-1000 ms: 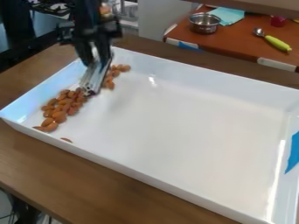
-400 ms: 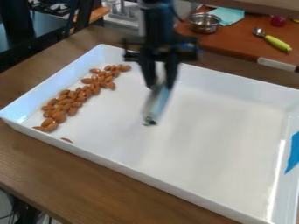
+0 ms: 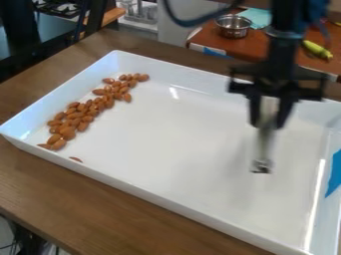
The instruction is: Sweep into pile
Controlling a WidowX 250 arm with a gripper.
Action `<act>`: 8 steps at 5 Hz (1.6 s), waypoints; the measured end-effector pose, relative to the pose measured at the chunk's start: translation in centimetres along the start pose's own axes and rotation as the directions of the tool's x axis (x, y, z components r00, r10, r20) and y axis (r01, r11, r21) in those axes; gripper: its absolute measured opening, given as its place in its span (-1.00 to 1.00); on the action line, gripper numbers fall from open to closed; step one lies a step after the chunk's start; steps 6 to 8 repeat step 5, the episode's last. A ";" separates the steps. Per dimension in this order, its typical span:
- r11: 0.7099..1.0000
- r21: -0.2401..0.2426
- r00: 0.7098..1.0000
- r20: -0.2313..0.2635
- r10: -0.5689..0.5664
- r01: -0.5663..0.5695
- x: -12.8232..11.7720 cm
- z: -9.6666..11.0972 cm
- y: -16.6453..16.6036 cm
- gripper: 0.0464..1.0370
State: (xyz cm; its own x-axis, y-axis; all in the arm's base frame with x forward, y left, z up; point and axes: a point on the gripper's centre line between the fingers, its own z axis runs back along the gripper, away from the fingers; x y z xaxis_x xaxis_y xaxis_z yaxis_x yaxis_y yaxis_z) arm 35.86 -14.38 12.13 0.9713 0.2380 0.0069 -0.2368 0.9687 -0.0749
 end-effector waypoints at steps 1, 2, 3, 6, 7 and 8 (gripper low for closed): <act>0.999 0.035 1.000 0.005 -0.006 0.005 -0.9 -1.6 -4.1 -0.27; 0.993 0.120 0.999 0.037 -0.023 0.018 -1.6 -3.4 -5.1 0.35; 0.994 0.108 0.998 0.065 -0.019 0.012 -1.2 -3.4 -5.3 0.86; 0.997 -0.071 0.998 0.056 -0.040 0.044 -1.6 3.5 -1.8 0.93; 0.997 -0.071 0.998 0.056 -0.040 0.044 -1.6 3.5 -1.8 0.93; 0.997 -0.071 0.998 0.056 -0.040 0.044 -1.6 3.5 -1.8 0.93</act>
